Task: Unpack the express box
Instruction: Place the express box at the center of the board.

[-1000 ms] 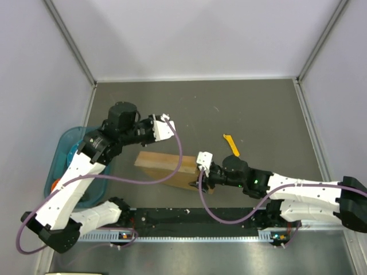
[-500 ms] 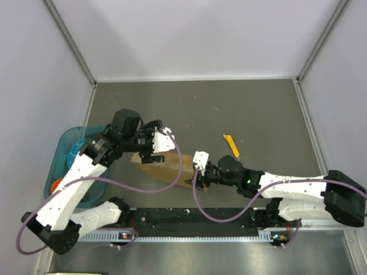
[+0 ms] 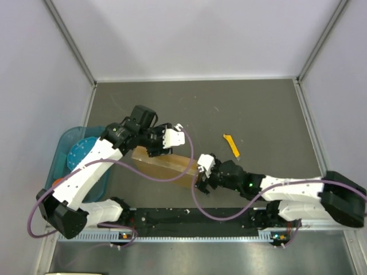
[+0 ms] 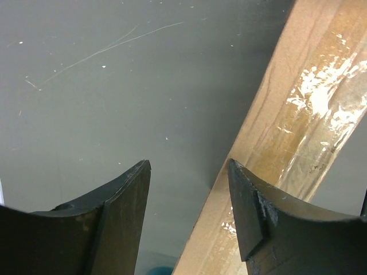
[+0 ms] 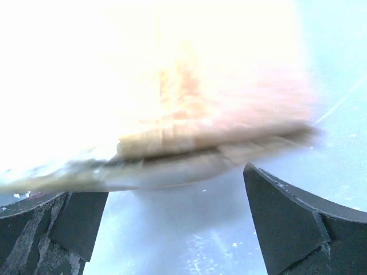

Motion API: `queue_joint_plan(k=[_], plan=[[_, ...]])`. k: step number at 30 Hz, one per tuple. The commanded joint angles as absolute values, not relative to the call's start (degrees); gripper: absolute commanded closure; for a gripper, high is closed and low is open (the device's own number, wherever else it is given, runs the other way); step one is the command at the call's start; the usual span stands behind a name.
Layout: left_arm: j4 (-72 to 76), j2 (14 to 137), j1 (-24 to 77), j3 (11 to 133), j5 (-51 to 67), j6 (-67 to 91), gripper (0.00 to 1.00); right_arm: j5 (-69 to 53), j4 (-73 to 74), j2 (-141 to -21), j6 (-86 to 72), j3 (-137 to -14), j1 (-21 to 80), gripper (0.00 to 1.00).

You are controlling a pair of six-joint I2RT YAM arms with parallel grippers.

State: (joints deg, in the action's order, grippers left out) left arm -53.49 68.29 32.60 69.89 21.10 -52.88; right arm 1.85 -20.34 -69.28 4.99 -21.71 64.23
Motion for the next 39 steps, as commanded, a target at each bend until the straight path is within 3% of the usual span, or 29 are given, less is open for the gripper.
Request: queue_joint_plan(k=[1, 7, 14, 19, 22, 27, 32, 39], plan=[[-51.8, 68.6, 32.5, 70.3, 19.3, -53.2, 0.39, 6.2, -17.3, -56.2, 0.8, -22.8, 61.9, 0.01], [-50.0, 68.0, 32.3, 74.9, 17.1, -49.5, 0.38, 13.7, -7.9, -42.8, -3.4, -26.3, 57.8, 0.01], [-50.4, 67.2, 32.1, 78.6, 13.4, -47.1, 0.37, 13.2, -4.9, -44.6, -4.4, -29.1, 55.5, 0.04], [-52.2, 65.7, 26.0, 78.9, 11.7, -46.9, 0.35, 12.4, -2.0, -43.9, -0.1, -31.7, 55.5, 0.03], [-56.7, 67.4, 19.7, 80.4, 14.0, -44.3, 0.35, 15.3, 4.0, -47.0, 1.2, -37.4, 52.8, 0.03], [-56.2, 67.6, 15.4, 75.5, 14.3, -41.6, 0.4, 19.7, 9.2, -53.9, -9.7, -41.8, 43.5, 0.15], [-51.1, 65.9, 14.2, 69.0, 13.4, -44.3, 0.41, 29.2, 9.8, -59.3, -14.5, -40.7, 42.5, 0.14], [-51.0, 64.9, 12.7, 69.3, 15.6, -42.4, 0.43, 30.8, 9.7, -72.5, -20.2, -38.5, 40.8, 0.14]])
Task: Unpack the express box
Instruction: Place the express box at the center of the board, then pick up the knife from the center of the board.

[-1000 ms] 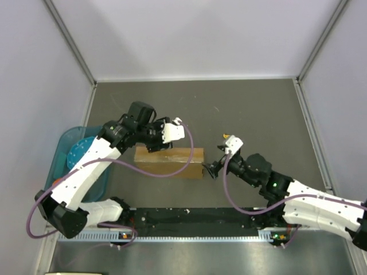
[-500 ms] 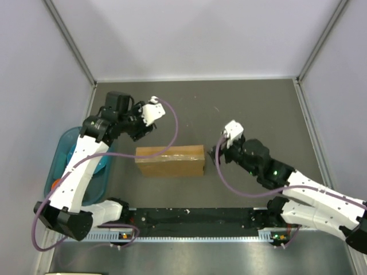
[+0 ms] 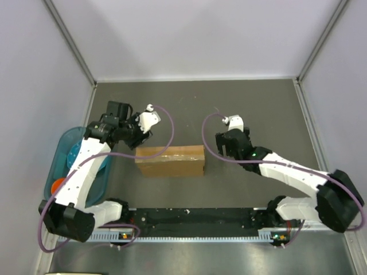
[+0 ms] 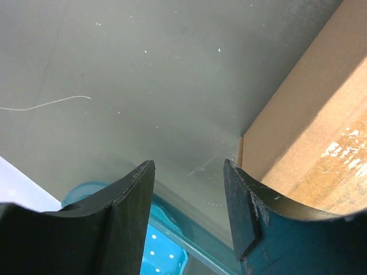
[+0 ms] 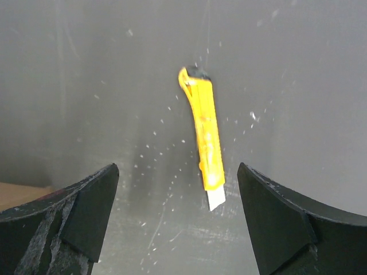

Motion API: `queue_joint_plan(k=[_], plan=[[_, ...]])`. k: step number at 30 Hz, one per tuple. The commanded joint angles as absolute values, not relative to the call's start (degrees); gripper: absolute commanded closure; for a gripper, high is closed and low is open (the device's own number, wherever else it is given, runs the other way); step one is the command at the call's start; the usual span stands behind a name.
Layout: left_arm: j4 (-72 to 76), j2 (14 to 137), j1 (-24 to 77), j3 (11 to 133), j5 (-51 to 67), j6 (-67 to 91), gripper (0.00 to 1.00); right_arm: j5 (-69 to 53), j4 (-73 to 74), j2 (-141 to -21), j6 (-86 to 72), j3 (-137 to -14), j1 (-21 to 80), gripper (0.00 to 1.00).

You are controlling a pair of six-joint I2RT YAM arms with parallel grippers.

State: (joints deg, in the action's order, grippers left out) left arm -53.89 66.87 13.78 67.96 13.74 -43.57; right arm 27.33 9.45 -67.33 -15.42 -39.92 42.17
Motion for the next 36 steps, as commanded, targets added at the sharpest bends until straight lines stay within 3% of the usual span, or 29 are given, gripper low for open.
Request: queue_joint_plan(k=[1, 10, 23, 26, 32, 33, 34, 36], plan=[[-51.2, 64.8, 12.6, 70.0, 16.3, -42.2, 0.43, 30.4, 9.0, -75.5, -21.0, -37.6, 39.3, 0.14], [-55.5, 65.8, 12.0, 81.3, 19.2, -41.0, 0.26, 27.0, 9.8, -80.4, -22.5, -44.2, 35.6, 0.18], [-59.2, 62.8, 12.0, 89.7, 21.1, -38.8, 0.16, 13.8, 12.7, -91.6, -24.5, -52.2, 27.2, 0.43], [-60.3, 62.7, 12.0, 91.9, 22.8, -37.6, 0.01, 10.8, 13.1, -92.9, -25.0, -51.8, 27.2, 0.45], [-61.0, 61.6, 12.0, 95.4, 25.6, -36.0, 0.01, 9.5, 14.5, -93.3, -25.3, -51.0, 27.2, 0.47], [-61.0, 61.0, 12.0, 95.6, 25.8, -35.9, 0.01, 9.2, 14.5, -93.5, -25.3, -51.0, 27.2, 0.49], [-61.0, 60.7, 12.0, 96.1, 25.8, -35.4, 0.01, 8.9, 14.4, -93.7, -25.1, -51.0, 27.2, 0.61], [-61.2, 59.8, 12.0, 96.5, 26.0, -35.0, 0.01, 7.7, 14.5, -94.6, -25.0, -51.2, 27.2, 0.76]])
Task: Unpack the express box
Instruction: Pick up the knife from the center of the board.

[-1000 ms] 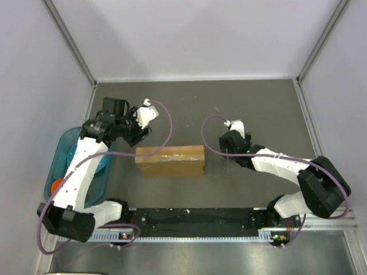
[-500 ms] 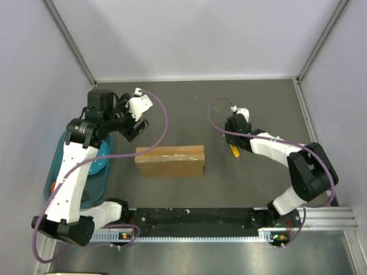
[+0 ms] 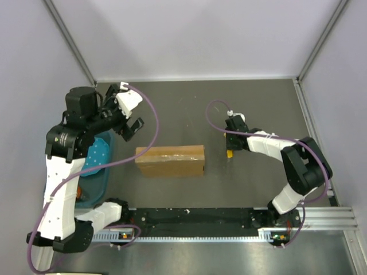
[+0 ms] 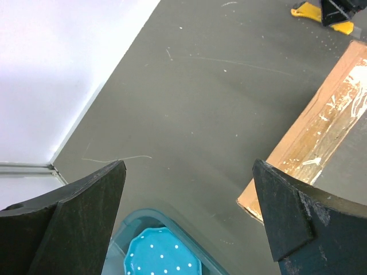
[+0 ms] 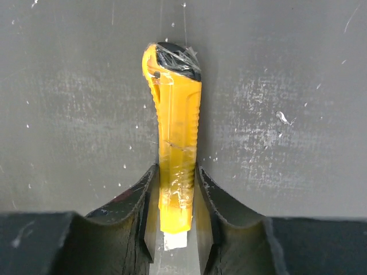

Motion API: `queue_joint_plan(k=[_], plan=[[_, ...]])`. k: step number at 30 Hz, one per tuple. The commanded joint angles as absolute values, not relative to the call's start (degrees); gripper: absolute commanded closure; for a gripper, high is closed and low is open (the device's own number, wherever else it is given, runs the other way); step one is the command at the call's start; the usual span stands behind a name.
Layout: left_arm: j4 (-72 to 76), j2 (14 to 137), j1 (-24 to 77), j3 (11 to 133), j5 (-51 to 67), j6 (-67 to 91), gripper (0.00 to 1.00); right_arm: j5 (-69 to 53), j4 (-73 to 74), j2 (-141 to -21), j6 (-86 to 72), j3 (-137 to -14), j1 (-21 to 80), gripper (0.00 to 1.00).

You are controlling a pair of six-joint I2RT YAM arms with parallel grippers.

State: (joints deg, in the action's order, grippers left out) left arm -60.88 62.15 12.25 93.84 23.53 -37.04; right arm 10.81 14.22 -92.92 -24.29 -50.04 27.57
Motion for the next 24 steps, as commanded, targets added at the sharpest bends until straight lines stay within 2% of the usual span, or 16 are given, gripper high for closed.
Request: queue_joint_plan(k=[1, 2, 3, 6, 14, 18, 19, 22, 24], plan=[[-61.2, 59.5, 12.0, 96.4, 25.9, -34.7, 0.01, 7.4, 14.4, -94.7, -25.1, -51.2, 27.2, 0.83], [-61.1, 59.2, 12.0, 96.4, 26.1, -34.4, 0.01, 7.2, 14.3, -94.7, -25.3, -51.2, 27.2, 0.95], [-60.9, 58.8, 12.0, 96.3, 26.2, -33.9, 0.01, 7.0, 14.1, -94.3, -25.5, -51.2, 27.2, 1.0], [-60.6, 58.6, 12.0, 95.4, 28.3, -32.4, 0.01, 6.9, 13.4, -91.8, -25.1, -50.8, 27.5, 1.0], [-59.5, 60.5, 12.0, 95.3, 35.8, -28.1, 0.01, 6.2, 13.5, -64.4, -17.1, -52.5, 33.3, 1.0], [-60.0, 63.0, 12.1, 95.5, 42.2, -26.3, 0.01, -4.7, 13.0, -54.4, -11.8, -56.5, 36.1, 1.0], [-59.9, 63.5, 12.0, 95.8, 44.1, -25.8, 0.01, -10.6, 13.2, -53.4, -11.5, -57.6, 36.2, 1.0], [-58.6, 64.3, 12.1, 96.8, 55.4, -25.0, 0.01, -19.6, 16.5, -52.4, -10.6, -63.4, 37.3, 1.0], [-58.3, 65.0, 12.0, 97.8, 63.9, -25.1, 0.01, -21.1, 19.7, -53.6, -8.0, -68.2, 39.3, 1.0]])
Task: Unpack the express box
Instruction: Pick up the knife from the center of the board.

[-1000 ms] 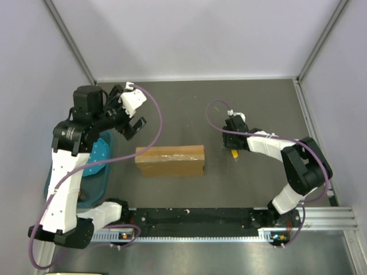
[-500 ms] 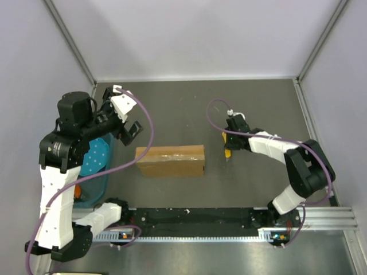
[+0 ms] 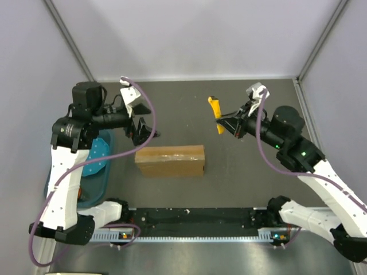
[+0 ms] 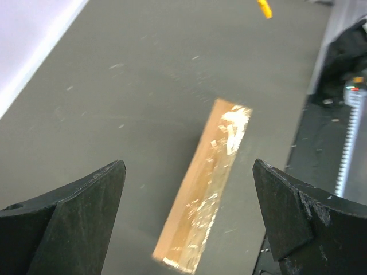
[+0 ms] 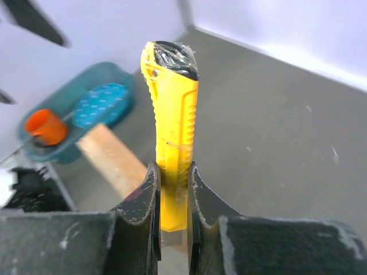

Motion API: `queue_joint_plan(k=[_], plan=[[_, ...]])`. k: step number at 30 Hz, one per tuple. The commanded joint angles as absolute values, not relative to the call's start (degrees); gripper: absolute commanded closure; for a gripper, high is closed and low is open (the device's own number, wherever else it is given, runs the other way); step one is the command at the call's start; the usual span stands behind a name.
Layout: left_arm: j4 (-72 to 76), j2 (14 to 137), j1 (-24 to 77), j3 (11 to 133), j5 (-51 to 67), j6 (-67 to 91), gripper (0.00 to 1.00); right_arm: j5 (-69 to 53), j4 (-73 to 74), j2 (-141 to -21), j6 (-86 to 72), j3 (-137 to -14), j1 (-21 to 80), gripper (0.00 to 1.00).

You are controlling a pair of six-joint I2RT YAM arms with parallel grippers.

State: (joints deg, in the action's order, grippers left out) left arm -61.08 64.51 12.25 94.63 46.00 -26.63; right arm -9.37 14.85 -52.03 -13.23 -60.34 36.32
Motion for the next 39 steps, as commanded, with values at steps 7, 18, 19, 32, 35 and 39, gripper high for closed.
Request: queue_joint_plan(k=[7, 18, 19, 32, 35, 39], plan=[[-58.3, 67.9, 12.2, 103.0, 72.9, -19.4, 0.01, -14.2, 28.5, -57.2, -0.3, -75.4, 51.6, 1.0], [-46.7, 58.0, 16.5, 90.3, 63.4, -16.3, 0.01, -7.1, -12.6, -53.0, -18.2, -61.8, 52.2, 1.0], [-46.4, 57.7, 17.2, 89.8, 61.6, -17.0, 0.01, -5.8, -16.8, -53.5, -19.2, -60.8, 52.2, 1.0], [-32.9, 51.4, 28.5, 80.4, 23.9, -20.1, 0.01, -0.2, -47.2, -69.6, -30.0, -63.7, 57.0, 1.0], [-28.7, 51.6, 30.3, 79.8, 21.5, -16.9, 0.01, -0.2, -50.5, -71.8, -30.9, -63.8, 57.7, 1.0], [-27.8, 53.4, 31.3, 81.6, 19.6, -14.2, 0.01, -0.2, -52.7, -73.9, -30.9, -64.2, 59.0, 1.0]])
